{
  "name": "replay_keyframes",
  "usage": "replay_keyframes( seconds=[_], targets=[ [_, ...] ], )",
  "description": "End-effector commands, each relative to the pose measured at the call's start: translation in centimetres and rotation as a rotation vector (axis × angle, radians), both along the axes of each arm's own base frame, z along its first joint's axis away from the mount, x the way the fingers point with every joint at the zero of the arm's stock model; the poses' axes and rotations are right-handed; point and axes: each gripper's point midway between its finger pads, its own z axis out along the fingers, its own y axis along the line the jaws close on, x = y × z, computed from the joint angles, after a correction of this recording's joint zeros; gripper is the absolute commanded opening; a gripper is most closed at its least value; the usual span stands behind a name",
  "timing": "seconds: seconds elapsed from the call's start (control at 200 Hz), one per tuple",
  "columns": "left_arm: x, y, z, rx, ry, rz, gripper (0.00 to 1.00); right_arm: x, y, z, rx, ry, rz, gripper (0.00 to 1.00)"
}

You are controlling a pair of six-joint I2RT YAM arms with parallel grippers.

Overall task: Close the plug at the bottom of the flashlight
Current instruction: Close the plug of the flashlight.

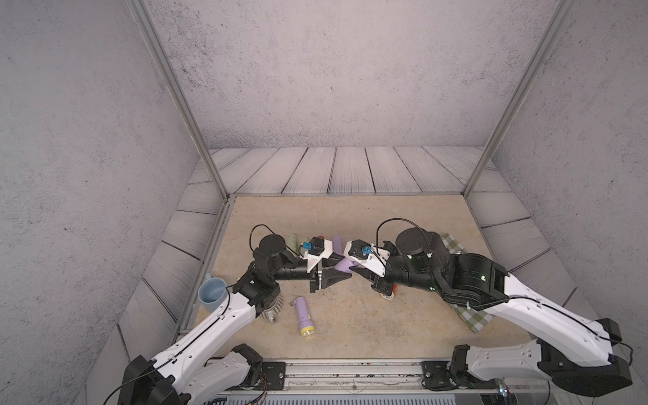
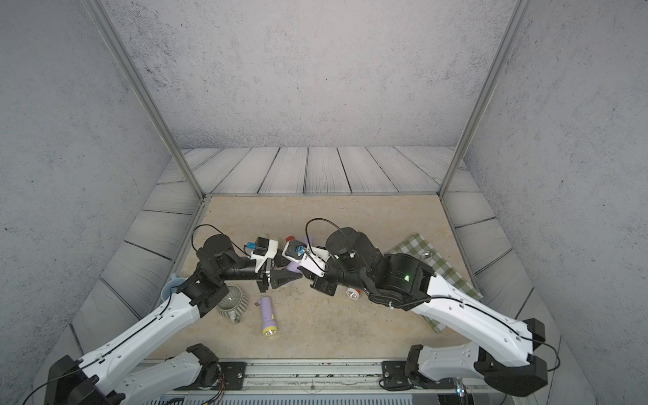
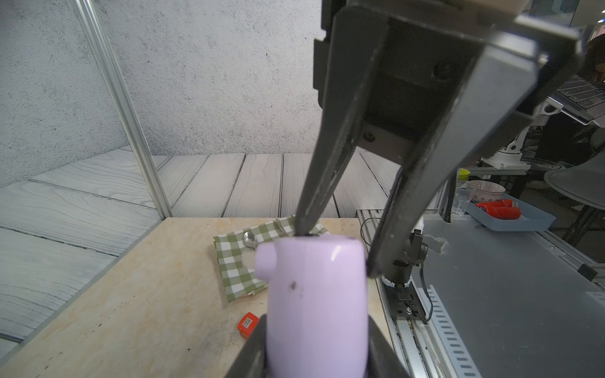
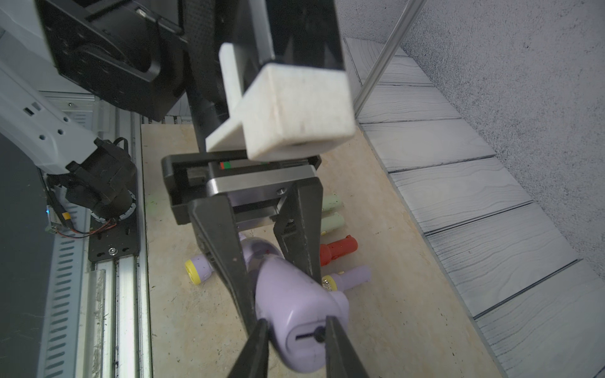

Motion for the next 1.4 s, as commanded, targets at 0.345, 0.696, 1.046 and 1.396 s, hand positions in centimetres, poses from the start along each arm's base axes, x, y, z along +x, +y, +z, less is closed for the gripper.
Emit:
replay_keyframes(
  seconds=[0.345, 0.696, 1.046, 1.396],
  targets=[
    [-0.2, 0.1, 2.5, -0.051, -0.067, -0.008, 0.0, 0.1, 1.0, -1.5, -0.047, 0.02, -0.002, 0.14],
    [0.2, 0.0, 2.3, -0.046, -0.061, 0.003, 0.0, -1.2, 1.0, -0.2, 0.014, 0.045, 0.049, 0.04],
    [-0.3, 0.1, 2.6, -0.052, -0.062, -0.022, 0.0, -0.8, -2.2, 2.5, 0.047, -0.021, -0.019, 0.11],
    [1.9, -0.1, 2.8, -0.054, -0.005, 0.084, 0.0, 2.8, -7.3, 0.1, 0.17, 0.19, -0.21, 0.13]
  ],
)
